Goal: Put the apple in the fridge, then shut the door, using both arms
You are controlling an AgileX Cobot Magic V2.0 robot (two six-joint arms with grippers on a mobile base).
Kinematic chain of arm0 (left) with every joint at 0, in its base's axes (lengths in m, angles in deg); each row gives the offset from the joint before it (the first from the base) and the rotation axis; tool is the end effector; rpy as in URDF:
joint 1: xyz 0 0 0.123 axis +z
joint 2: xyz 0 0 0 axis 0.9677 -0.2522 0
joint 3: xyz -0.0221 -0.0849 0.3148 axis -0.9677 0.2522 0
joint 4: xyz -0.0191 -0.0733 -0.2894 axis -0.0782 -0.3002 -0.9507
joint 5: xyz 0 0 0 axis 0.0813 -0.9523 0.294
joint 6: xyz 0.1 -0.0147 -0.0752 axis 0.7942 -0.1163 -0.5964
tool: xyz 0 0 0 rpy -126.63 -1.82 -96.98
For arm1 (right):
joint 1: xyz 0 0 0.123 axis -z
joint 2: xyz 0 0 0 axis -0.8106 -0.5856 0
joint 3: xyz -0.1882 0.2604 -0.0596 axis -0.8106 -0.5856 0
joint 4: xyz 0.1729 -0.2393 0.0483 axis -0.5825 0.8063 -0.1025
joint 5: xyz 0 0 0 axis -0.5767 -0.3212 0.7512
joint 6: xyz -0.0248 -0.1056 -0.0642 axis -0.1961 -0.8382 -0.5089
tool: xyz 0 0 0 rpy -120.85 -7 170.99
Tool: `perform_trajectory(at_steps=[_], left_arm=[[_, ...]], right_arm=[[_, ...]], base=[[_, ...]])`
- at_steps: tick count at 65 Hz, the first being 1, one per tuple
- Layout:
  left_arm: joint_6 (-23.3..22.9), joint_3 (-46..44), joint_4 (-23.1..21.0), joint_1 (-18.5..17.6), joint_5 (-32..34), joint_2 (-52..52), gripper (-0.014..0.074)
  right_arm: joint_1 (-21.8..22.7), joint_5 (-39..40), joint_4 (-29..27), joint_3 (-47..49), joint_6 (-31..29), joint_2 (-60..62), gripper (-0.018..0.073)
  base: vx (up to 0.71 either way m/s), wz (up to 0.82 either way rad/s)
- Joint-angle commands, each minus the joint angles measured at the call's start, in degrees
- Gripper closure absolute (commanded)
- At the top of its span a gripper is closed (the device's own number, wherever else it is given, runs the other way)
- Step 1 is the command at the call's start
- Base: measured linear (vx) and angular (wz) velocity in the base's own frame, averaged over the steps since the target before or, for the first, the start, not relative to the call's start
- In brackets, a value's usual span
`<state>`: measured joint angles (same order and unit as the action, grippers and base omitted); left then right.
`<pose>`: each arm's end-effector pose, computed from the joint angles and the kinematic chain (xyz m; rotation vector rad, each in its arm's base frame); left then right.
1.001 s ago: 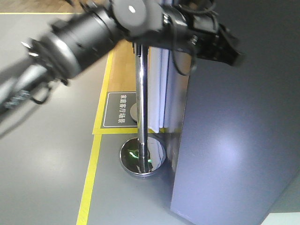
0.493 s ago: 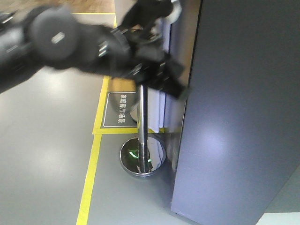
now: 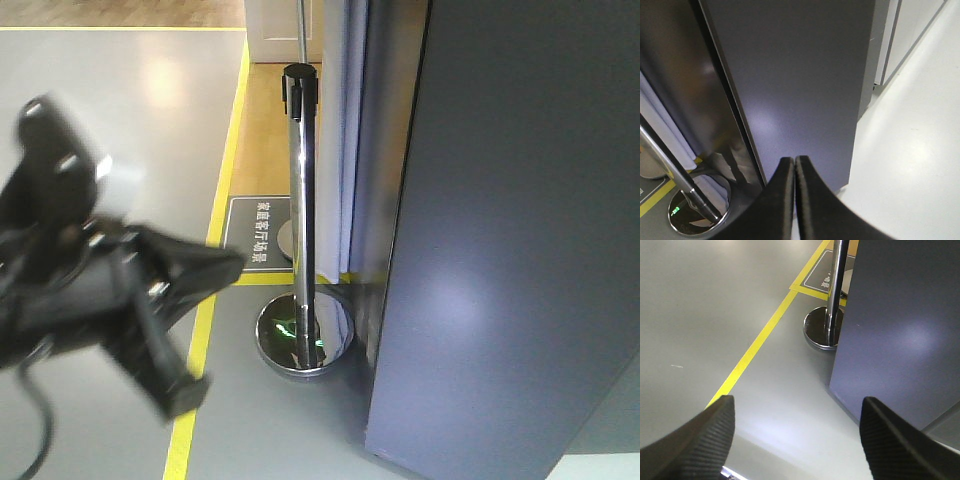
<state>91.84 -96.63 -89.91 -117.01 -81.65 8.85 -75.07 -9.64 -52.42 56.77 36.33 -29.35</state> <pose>0.1957 -0.1960 0.3704 0.8777 1.8637 -0.5433 0.0281 0.0181 0.3339 -0.4277 2.1633 0.2668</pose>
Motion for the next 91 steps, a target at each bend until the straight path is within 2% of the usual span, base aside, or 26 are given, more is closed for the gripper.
perform_trajectory(at_steps=[1,14,21,27,45,52,60,64,69,74,83,91], left_arm=[[-0.58,1.65,-0.92,0.05,4.27,4.60,0.0602],[-0.38,4.70,-0.92,0.05,4.79,7.93,0.0602],[-0.38,4.70,-0.92,0.05,4.46,7.80,0.0602],[-0.38,4.70,-0.92,0.05,4.39,7.56,0.0602],[-0.38,4.70,-0.92,0.05,4.39,7.56,0.0602],[-0.38,4.70,-0.92,0.05,4.39,7.56,0.0602],[-0.38,4.70,-0.92,0.05,4.39,7.56,0.0602],[-0.38,4.70,-0.92,0.05,4.39,7.56,0.0602],[-0.38,4.70,-0.92,0.05,4.39,7.56,0.0602],[-0.38,4.70,-0.92,0.05,4.39,7.56,0.0602],[-0.38,4.70,-0.92,0.05,4.39,7.56,0.0602],[-0.38,4.70,-0.92,0.05,4.39,7.56,0.0602]], right_arm=[[0.24,4.07,0.13,1.24,0.02,-0.82,0.0062],[0.24,4.12,0.13,1.24,0.02,-0.82,0.0071],[0.24,4.47,0.13,1.24,0.02,-0.82,0.0120],[0.24,5.82,0.24,1.24,0.02,-0.82,0.0208],[0.24,13.45,1.00,1.24,0.49,-1.58,0.0561],[0.24,16.45,3.38,1.24,2.49,-4.19,0.0570],[0.24,19.79,9.43,1.24,6.26,-8.68,0.0568],[0.24,21.27,14.71,1.24,9.42,-11.42,0.0568],[0.24,23.18,21.65,1.24,15.95,-15.03,0.0568],[0.24,25.41,30.84,1.24,23.54,-18.06,0.0568],[0.24,27.48,46.74,2.36,39.87,-23.21,0.0561],[0.24,28.68,52.98,6.37,44.58,-27.03,0.0562]], base=[[0.00,0.00],[0.00,0.00],[0.00,0.00],[0.00,0.00],[0.00,0.00],[0.00,0.00],[0.00,0.00],[0.00,0.00],[0.00,0.00],[0.00,0.00],[0.00,0.00],[0.00,0.00]])
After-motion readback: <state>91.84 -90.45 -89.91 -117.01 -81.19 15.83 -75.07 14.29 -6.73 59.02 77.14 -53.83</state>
